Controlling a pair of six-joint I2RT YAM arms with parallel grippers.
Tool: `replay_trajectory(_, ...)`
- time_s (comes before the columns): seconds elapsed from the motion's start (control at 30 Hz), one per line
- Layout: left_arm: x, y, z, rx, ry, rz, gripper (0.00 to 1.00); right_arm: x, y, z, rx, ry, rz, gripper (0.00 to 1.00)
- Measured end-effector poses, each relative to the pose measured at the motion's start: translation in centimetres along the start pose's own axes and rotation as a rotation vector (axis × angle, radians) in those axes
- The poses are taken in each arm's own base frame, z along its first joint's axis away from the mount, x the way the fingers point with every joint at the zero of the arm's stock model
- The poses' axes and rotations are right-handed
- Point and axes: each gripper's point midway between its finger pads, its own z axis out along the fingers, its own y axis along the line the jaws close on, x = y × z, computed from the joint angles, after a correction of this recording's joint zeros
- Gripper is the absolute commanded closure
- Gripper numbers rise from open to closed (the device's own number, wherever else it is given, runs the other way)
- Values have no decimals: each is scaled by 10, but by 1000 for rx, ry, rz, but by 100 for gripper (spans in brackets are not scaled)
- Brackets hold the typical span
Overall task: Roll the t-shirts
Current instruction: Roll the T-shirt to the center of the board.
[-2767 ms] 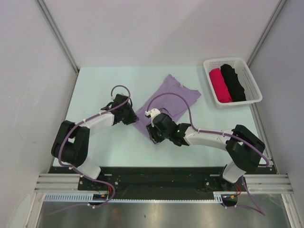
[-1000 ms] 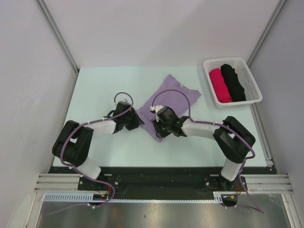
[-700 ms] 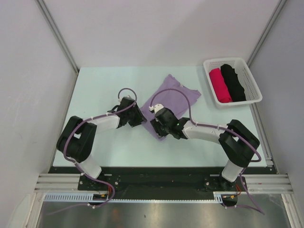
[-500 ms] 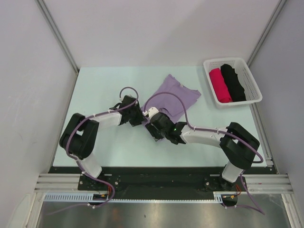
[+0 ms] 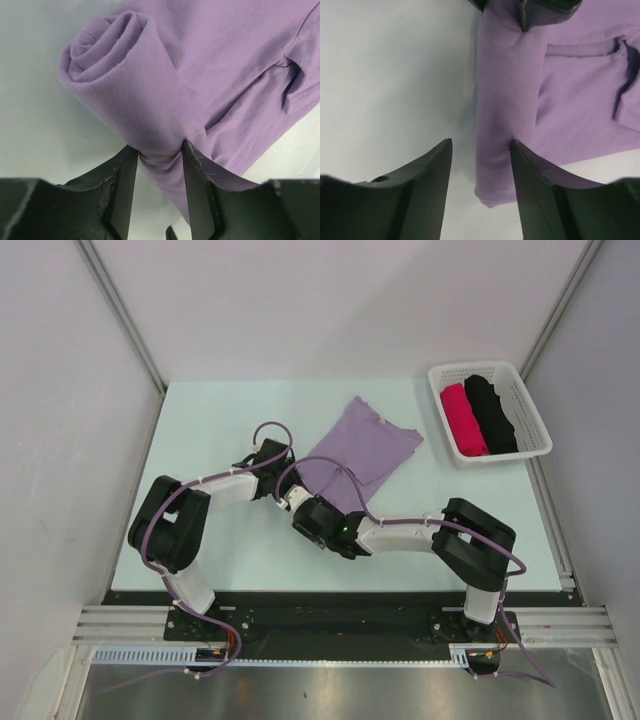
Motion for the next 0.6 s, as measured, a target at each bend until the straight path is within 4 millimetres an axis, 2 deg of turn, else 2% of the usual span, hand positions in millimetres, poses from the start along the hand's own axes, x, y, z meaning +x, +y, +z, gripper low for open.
replay_trajectory(0.07,0,0,0,-1,0,0,54,6,-3,5,25,17,-12,52)
replay_trajectory(0.23,0,0,0,-2,1,1,53,11,-12,9,74,33,-19,66)
replay_trajectory(0.4,0,0,-2,-1,1,10,41,10,-23,13,74,41,17,77)
replay_trajectory(0.6,-8,-6,-21,14,-38,34,39,11,-33,19,-35,53,126,79)
